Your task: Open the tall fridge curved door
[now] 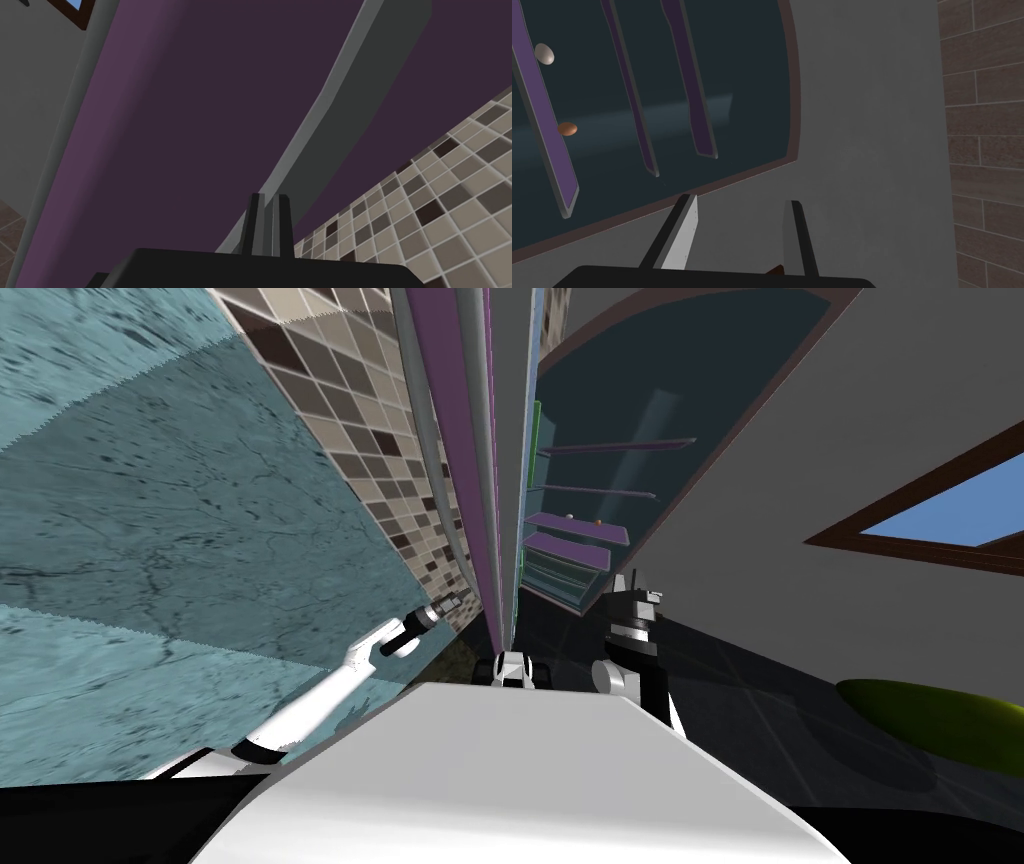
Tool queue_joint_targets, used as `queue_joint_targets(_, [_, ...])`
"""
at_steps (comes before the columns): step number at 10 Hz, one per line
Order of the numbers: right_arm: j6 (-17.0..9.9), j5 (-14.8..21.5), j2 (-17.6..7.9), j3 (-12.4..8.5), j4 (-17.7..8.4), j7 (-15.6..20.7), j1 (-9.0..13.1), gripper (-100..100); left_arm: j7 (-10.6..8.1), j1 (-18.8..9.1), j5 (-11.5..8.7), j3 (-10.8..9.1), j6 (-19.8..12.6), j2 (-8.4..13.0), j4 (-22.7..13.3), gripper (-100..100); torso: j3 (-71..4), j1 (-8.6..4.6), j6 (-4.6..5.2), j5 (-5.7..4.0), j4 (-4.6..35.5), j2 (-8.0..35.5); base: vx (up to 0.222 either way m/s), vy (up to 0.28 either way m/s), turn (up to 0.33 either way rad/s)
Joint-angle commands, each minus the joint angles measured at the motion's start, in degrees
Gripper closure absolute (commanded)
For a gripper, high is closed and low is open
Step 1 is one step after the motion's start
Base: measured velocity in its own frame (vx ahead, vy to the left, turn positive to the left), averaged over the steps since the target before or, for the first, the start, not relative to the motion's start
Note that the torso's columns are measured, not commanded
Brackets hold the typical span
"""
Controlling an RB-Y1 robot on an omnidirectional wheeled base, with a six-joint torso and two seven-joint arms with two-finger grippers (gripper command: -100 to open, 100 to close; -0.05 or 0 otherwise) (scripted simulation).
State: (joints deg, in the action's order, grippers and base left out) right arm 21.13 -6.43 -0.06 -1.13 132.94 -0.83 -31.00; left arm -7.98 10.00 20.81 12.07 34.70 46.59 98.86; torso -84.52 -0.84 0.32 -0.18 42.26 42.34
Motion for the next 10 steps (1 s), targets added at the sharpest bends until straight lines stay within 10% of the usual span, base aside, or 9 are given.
queue_joint_targets(1, [0.0, 0.0, 0.0, 0.0, 0.0, 0.0, 0.0, 0, -0.08, -0.11, 0.0, 0.26, 0.35, -0.06, 0.01, 100, -0.12, 0.2, -0.03, 0.03, -0.03, -0.18, 0.0, 0.0, 0.0])
queue_joint_targets(7, [0.0, 0.0, -0.01, -0.01, 0.0, 0.0, 0.0, 0, -0.23, 0.41, 0.09, 0.52, 1.24, 0.49, 0.48, 100, -0.14, 0.82, 0.01, 0.18, 0.0, -0.19, 0.001, 0.036, -0.002])
queue_joint_targets(8, [0.0, 0.0, -0.02, -0.01, 0.0, 0.0, -0.01, 0, -1.67, 0.32, -0.37, -0.18, 0.46, 2.13, 1.73, -100, -0.09, 1.05, -0.21, 0.26, 0.01, -0.12, 0.009, 0.067, 0.065])
queue_joint_targets(10, [0.0, 0.0, 0.01, 0.0, 0.0, 0.0, 0.0, 0, -4.6, 0.15, -1.24, -1.36, -0.8, 5.53, 4.65, -100, -0.24, 0.38, -0.13, 0.07, -0.08, -0.42, -0.001, -0.063, 0.124])
